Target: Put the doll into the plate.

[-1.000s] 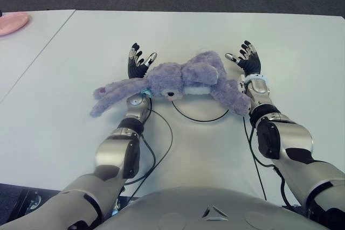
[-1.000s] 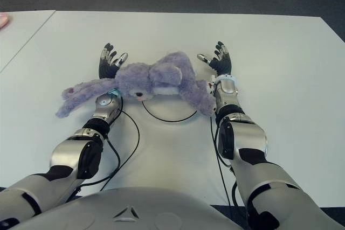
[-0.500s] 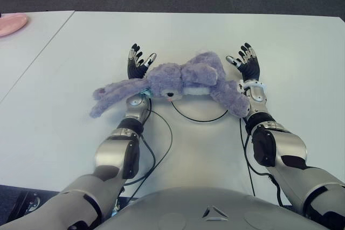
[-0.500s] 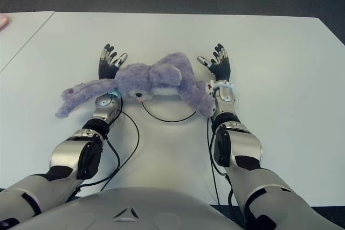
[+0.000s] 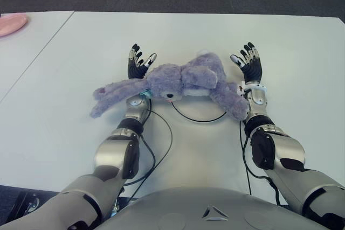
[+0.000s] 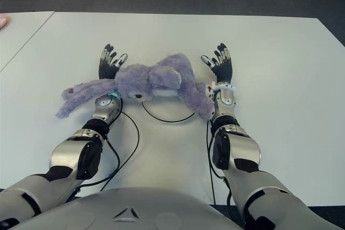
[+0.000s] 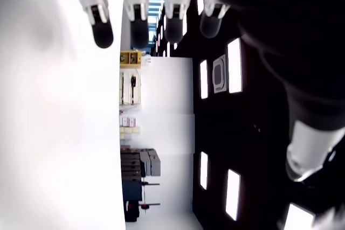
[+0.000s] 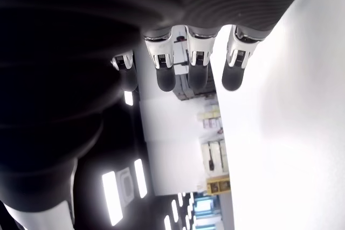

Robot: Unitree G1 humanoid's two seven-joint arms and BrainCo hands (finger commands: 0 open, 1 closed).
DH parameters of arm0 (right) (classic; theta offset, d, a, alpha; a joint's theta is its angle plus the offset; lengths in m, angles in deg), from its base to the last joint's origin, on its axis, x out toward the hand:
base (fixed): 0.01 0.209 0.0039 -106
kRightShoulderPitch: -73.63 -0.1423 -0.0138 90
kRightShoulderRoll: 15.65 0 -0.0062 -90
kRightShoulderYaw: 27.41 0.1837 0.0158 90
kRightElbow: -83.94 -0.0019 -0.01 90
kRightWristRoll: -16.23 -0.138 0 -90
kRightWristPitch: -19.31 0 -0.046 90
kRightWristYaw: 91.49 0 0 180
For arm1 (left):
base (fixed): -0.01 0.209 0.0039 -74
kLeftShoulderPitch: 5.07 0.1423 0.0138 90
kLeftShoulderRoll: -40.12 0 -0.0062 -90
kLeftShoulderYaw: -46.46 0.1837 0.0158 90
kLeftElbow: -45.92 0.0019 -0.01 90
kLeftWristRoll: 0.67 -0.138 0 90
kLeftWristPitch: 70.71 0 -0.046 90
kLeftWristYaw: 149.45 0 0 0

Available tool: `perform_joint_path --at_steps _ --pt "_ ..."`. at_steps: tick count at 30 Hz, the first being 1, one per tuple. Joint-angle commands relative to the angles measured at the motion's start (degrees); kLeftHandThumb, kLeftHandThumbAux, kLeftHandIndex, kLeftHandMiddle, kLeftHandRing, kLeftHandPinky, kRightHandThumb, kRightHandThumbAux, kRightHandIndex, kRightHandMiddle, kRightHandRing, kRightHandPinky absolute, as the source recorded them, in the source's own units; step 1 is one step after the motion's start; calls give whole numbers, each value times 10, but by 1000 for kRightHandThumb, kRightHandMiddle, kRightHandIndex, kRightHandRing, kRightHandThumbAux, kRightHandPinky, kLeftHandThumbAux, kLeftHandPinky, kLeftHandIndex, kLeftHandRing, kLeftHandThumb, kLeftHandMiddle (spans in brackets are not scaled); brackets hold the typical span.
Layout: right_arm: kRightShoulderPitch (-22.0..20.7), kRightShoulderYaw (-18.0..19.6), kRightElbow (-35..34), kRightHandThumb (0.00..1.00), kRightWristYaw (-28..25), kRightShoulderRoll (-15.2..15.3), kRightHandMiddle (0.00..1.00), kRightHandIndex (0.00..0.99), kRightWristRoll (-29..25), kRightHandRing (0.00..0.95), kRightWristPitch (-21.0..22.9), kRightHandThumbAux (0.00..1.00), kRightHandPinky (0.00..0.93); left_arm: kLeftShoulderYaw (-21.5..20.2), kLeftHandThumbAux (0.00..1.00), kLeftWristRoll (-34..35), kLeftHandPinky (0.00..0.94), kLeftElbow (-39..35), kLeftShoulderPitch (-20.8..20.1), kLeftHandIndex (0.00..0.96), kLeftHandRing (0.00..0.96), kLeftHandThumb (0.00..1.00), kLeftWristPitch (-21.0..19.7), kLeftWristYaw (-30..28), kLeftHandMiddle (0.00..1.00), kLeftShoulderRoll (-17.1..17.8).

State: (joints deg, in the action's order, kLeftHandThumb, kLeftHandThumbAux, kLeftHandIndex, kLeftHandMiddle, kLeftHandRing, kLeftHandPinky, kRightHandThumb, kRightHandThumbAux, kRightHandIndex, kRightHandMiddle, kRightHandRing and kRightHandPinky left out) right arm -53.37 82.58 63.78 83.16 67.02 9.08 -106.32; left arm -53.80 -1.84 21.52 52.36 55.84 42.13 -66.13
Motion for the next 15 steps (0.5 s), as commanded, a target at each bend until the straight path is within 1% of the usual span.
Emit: perform_joint_path --at_steps 1,5,10,15 --pt "165 20 66 3 2 -56 73 80 -15 72 9 780 117 -5 617 2 126 95 174 67 96 0 -23 -34 82 -4" --pt "176 10 67 14 24 -66 92 95 1 86 7 813 128 -4 649 -1 126 95 176 64 91 0 -21 -36 81 1" --pt "177 1 65 40 52 -70 118 112 15 109 2 855 164 0 693 -5 130 95 176 61 86 0 -22 -32 78 4" --pt "173 -15 64 63 102 -70 135 124 40 128 -2 880 180 1 719 -6 134 95 174 59 85 0 -26 -30 75 6"
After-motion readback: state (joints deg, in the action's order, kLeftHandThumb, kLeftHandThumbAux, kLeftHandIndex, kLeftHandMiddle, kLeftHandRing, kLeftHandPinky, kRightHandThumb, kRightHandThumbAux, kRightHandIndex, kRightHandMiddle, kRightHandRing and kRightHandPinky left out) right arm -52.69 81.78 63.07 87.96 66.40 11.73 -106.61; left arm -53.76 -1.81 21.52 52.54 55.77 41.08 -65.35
